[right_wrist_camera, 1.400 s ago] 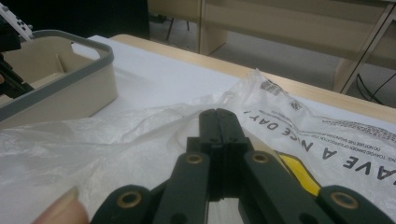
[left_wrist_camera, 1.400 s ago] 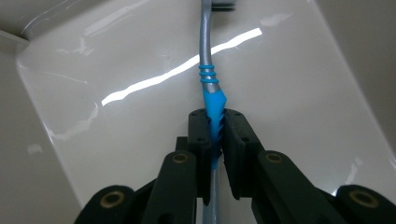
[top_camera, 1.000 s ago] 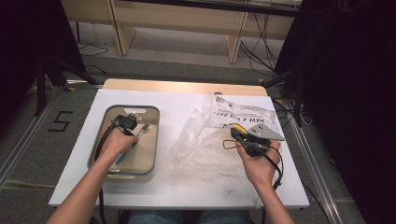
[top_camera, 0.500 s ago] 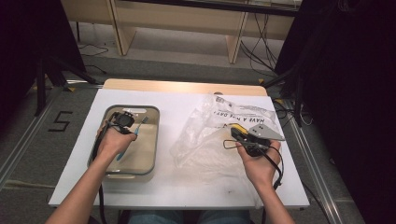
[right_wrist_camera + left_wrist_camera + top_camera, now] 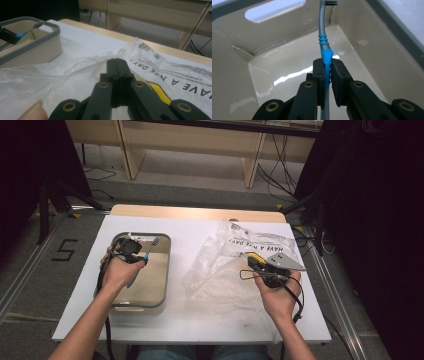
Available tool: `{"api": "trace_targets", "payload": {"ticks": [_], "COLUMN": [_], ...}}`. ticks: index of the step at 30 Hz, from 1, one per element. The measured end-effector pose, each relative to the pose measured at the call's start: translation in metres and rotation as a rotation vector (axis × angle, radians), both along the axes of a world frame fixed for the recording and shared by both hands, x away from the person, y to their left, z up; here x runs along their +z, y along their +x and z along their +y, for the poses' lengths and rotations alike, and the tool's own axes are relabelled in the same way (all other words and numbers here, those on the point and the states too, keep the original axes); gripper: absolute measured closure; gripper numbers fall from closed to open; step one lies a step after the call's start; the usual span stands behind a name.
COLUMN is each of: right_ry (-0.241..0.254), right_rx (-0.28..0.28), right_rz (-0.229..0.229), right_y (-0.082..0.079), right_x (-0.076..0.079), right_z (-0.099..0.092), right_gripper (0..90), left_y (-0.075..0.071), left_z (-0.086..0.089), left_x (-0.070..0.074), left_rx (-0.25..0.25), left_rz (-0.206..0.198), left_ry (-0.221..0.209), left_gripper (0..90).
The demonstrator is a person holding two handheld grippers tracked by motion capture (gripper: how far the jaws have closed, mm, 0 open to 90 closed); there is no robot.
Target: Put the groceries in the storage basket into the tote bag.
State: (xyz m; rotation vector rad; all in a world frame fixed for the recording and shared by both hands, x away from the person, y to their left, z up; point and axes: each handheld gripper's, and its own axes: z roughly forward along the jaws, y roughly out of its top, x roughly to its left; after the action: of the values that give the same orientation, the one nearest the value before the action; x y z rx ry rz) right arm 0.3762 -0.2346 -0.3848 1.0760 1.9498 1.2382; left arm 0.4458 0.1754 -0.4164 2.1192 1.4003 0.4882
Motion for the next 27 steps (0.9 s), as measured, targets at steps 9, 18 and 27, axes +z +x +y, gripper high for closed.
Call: {"api": "trace_targets", "payload": {"ticks": [9, 18, 27], "right_ry": [-0.004, -0.005, -0.003], "right_rx": [0.005, 0.005, 0.006], "right_rz": [0.005, 0.008, 0.005], "right_y": [0.001, 0.001, 0.001], "right_x": [-0.002, -0.002, -0.002], "right_z": [0.001, 0.002, 0.002], "right_gripper": [90.0, 90.0, 90.0], "left_y": [-0.009, -0.017, -0.026], "left_z": [-0.004, -0.010, -0.018], "left_x": [0.019, 0.032, 0.044], "left_rx": [-0.008, -0.030, -0.054], "left_rz": [-0.091, -0.126, -0.153], "left_ry": [-0.031, -0.072, -0.110], "left_gripper": [81.8, 81.8, 81.8]}}
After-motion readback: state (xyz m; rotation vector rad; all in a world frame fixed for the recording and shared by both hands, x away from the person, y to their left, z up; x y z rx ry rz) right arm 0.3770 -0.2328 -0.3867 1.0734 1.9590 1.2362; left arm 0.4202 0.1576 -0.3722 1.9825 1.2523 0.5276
